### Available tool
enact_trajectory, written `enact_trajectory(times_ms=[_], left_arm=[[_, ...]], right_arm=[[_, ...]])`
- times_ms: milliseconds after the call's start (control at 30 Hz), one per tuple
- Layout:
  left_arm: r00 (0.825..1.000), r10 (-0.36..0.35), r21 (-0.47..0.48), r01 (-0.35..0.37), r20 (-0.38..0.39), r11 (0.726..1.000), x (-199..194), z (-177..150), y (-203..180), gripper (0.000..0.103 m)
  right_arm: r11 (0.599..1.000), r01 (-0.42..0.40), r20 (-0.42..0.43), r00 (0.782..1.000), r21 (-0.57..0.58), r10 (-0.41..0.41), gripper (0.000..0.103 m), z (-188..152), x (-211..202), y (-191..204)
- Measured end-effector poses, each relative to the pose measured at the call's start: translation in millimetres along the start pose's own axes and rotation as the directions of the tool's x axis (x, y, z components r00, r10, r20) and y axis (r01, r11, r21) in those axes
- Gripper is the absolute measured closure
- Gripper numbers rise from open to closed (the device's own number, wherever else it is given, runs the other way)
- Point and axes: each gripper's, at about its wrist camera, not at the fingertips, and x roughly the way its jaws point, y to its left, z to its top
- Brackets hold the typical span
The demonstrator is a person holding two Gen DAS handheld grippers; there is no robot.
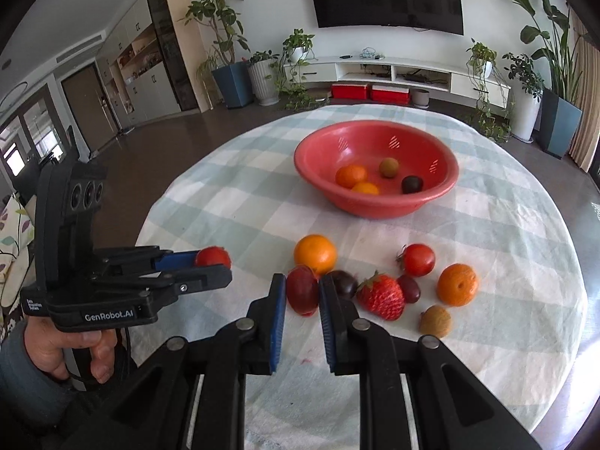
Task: Organize fruits
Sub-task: 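Carry both tomatoes into the red basin and open both tools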
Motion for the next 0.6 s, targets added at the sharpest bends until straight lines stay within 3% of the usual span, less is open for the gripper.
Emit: enact_trajectory(times_ms=[167, 267, 433, 600], left_arm=[[0.997, 0.049, 0.108, -0.056, 0.066, 0.993, -10, 54, -14, 0.071], [0.995, 0.077, 0.188, -0.089, 0.067, 0.978, 1, 88, -23, 0.071], [0.993, 0.117, 0.239, -0.118, 0.019, 0.964, 42, 135, -24, 0.071], [0.983, 0.170, 0.280, -0.146, -0.063, 0.949, 94, 158, -19, 0.071]], right_arm=[[0.999, 0.038, 0.070, 0.997, -0.002, -0.037, 0.083, 43, 2, -22], [1.000, 0.029, 0.076, 0.997, 0.001, -0.029, 0.083, 68, 19, -36], [0.999, 0.038, 0.054, 0.998, -0.001, -0.038, 0.083, 97, 59, -57], [0.999, 0.049, 0.003, 0.999, 0.000, -0.049, 0.083, 93, 92, -72]])
